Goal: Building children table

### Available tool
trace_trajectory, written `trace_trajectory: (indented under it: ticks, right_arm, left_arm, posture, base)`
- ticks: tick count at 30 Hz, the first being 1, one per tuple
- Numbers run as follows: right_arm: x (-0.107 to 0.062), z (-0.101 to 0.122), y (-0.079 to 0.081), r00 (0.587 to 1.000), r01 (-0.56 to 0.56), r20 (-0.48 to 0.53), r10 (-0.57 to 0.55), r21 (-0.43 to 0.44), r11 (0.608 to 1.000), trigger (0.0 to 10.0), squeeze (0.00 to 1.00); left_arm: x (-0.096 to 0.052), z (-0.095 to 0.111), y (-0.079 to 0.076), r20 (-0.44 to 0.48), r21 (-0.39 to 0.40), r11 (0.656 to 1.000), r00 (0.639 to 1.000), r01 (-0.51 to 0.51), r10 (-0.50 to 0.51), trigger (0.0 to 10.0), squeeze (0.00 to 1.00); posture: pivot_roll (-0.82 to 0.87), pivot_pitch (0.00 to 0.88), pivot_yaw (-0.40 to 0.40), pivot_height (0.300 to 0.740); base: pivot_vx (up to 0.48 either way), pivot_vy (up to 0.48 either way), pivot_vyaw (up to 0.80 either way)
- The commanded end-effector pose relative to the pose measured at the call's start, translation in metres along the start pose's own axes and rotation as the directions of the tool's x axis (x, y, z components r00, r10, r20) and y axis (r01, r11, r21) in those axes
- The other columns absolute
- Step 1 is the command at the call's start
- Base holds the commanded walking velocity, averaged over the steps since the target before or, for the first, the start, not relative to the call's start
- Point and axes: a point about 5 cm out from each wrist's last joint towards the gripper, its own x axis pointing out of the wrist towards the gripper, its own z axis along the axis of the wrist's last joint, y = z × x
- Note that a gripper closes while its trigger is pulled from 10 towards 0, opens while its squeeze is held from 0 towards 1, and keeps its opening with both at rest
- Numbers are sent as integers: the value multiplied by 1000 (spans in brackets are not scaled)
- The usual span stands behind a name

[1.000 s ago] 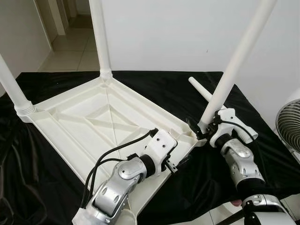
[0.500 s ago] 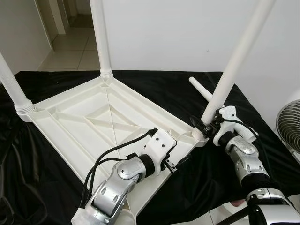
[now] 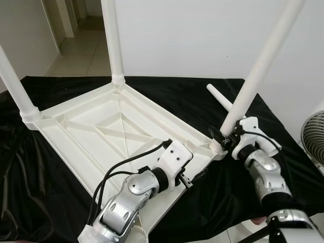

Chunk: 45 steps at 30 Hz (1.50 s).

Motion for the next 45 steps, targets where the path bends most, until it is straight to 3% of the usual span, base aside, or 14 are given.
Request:
trace_trajectory:
  ticks: [1,5,11,13,19,23,28,34,35,36,37,38,39,45]
  right_arm:
    - [-12,-20,-3,993,76,-87,-76,1,997,10000,0]
    - [-12,-20,-3,993,76,-87,-76,1,997,10000,0]
    - [-19,-27,8,966,249,-78,-246,37,968,10000,0]
    - [-26,-30,16,921,384,-91,-378,58,922,10000,0]
    - [-38,-35,25,846,525,-131,-517,32,850,10000,0]
    - [-50,-37,34,760,639,-161,-629,14,769,10000,0]
    - [-53,-35,37,743,658,-160,-649,5,753,10000,0]
    - [-54,-34,55,740,660,-189,-646,21,751,10000,0]
    - [-50,-32,59,772,626,-185,-608,58,778,10000,67]
    - [-50,-32,59,772,626,-185,-608,58,778,10000,67]
    - [-49,-31,59,785,611,-176,-593,69,789,10000,737]
    - [-49,-31,59,785,611,-176,-593,69,789,10000,737]
    - [-47,-30,60,810,581,-166,-562,101,808,10000,1000]
    - [-37,-19,55,891,453,-101,-442,180,873,10000,1000]
  left_arm:
    - [1,-1,-5,-5,2,1000,1000,24,-24,10000,0]
    - [1,-1,-5,-5,2,1000,1000,24,-24,10000,0]
    - [3,-1,-5,-2,1,1000,1000,24,-24,10000,0]
    - [3,-1,-6,-1,-2,1000,1000,24,-24,10000,0]
    - [3,-2,-7,0,-4,1000,1000,24,-24,10000,0]
    - [3,-3,-8,0,-5,1000,1000,26,-26,10000,0]
    - [3,-3,-8,-1,-6,1000,1000,27,-27,10000,0]
    - [2,-4,-8,-4,-4,1000,1000,29,-29,10000,0]
    - [2,-4,-7,-5,-2,1000,1000,28,-28,10000,0]
    - [2,-4,-7,-5,-2,1000,1000,28,-28,10000,0]
    - [2,-4,-6,-4,-1,1000,1000,27,-27,10000,0]
    - [2,-4,-6,-4,-1,1000,1000,27,-27,10000,0]
    - [2,-4,-6,-4,0,1000,1000,26,-26,10000,0]
    - [2,-3,-5,-4,2,1000,1000,19,-19,10000,0]
  posture:
    - [17,17,-19,740]
    - [17,17,-19,740]
    - [15,7,-23,740]
    - [11,2,-30,740]
    - [8,0,-35,740]
    - [8,0,-39,740]
    - [8,0,-39,740]
    - [12,0,-43,740]
    - [13,0,-40,740]
    - [13,0,-40,740]
    - [13,0,-40,740]
    - [13,0,-40,740]
    - [13,0,-39,740]
    - [16,0,-42,740]
  base:
    - [0,0,0]
    - [0,0,0]
    - [0,0,0]
    - [0,0,0]
    - [0,0,0]
    - [0,0,0]
    - [0,0,0]
    - [0,0,0]
    - [0,0,0]
    - [0,0,0]
    - [0,0,0]
    - [0,0,0]
    - [0,0,0]
    - [0,0,0]
